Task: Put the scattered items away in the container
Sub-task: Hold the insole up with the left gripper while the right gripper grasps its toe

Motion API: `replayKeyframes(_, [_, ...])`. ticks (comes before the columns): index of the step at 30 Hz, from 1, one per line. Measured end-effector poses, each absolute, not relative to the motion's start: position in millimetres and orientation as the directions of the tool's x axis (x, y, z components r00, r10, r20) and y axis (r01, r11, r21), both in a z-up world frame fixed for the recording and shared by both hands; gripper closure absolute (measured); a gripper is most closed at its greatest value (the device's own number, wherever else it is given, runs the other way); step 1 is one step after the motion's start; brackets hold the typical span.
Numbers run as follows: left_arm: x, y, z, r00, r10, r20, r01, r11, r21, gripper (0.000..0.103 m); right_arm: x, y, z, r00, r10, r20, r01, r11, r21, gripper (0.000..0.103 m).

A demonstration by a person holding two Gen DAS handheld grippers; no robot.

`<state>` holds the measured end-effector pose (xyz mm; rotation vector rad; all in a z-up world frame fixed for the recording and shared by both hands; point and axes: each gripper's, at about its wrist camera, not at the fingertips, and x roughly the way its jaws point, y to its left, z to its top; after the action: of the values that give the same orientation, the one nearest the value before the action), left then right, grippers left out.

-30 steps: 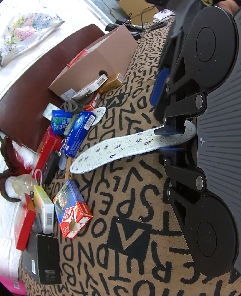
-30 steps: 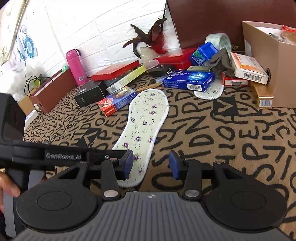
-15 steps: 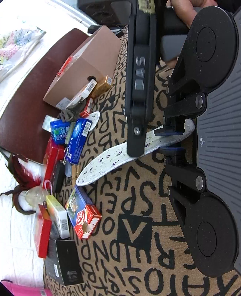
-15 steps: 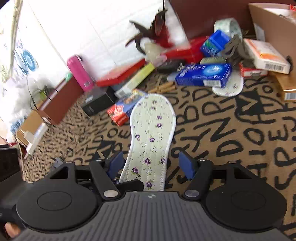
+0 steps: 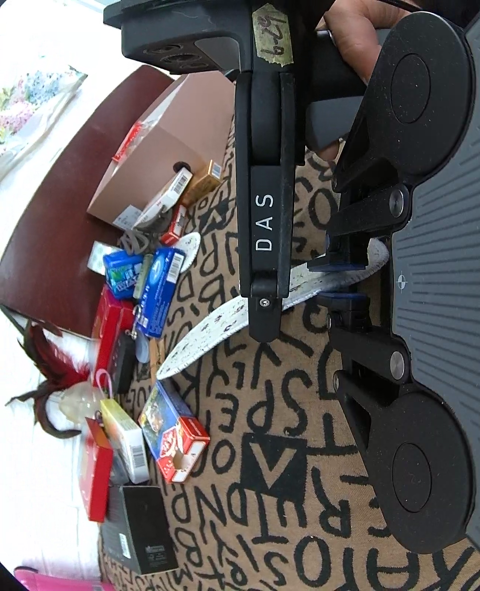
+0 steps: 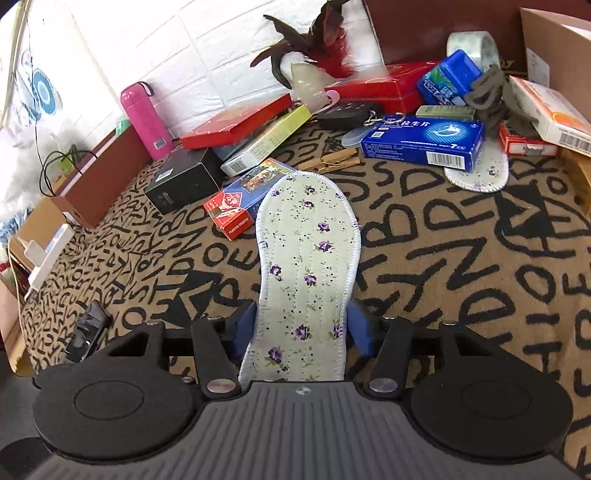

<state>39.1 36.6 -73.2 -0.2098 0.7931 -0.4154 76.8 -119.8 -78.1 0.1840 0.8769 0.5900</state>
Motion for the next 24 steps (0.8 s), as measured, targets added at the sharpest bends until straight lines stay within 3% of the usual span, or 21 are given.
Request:
replayKeyframes(14, [53.6,-30.7,-0.4,0.681,-0.534,-0.501,0.480,0.842,-0.245,0.101,55.8,-189.0,-0.4,0.713,0.501,-0.491,-0.372,0.863,0.340,0.046])
replayKeyframes(16, [63.2,-49.0,13.4,0.686,-0.554,-0.473,0.512,0.828,-0.227,0.101,57.0,-206.8,14.3,0.742,0.492,-0.456,-0.366,0.867,0.339,0.081])
replayKeyframes(17, [69.0,-59.0,20.9,0.682,-0.571,-0.457,0.532,0.816,-0.225,0.102,59.1,-216.1,21.2,0.756,0.483,-0.443,-0.353,0.870,0.346,0.085])
replayKeyframes(20, [82.2,-89.1,37.1,0.657,-0.619,-0.430,0.596,0.776,-0.206,0.103,66.8,-241.2,35.5,0.806,0.409,-0.427,-0.300,0.905,0.302,0.084])
replayKeyframes(24, [88.0,-115.8,23.9,0.630,-0.613,-0.476,0.619,0.767,-0.168,0.103,71.8,-271.0,40.3,0.832,0.363,-0.419,-0.255,0.922,0.291,0.082])
